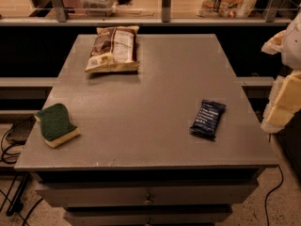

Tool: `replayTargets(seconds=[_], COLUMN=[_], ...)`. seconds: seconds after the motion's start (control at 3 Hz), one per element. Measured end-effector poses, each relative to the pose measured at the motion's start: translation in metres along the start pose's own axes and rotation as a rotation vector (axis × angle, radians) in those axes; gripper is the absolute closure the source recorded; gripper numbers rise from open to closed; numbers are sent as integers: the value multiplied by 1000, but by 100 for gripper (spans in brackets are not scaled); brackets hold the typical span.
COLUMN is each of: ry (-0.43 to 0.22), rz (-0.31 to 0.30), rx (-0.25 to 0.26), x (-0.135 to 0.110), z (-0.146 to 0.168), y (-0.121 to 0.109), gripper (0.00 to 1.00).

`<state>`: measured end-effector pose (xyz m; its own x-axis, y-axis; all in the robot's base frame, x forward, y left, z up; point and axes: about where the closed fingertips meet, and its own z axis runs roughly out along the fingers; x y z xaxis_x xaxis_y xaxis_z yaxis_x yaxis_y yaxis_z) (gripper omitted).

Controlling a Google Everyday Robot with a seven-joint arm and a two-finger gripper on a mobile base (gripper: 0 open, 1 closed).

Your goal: Move rxbar blueberry near sponge

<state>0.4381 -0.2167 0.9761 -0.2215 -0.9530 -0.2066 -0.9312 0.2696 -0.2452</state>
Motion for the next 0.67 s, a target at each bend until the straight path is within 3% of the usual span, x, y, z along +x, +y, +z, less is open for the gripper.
replayTargets(seconds=[0.67], ry=[-29], rz=[-10], rx=[-5], x=[-5], z=[3], y=[-1], gripper=[0])
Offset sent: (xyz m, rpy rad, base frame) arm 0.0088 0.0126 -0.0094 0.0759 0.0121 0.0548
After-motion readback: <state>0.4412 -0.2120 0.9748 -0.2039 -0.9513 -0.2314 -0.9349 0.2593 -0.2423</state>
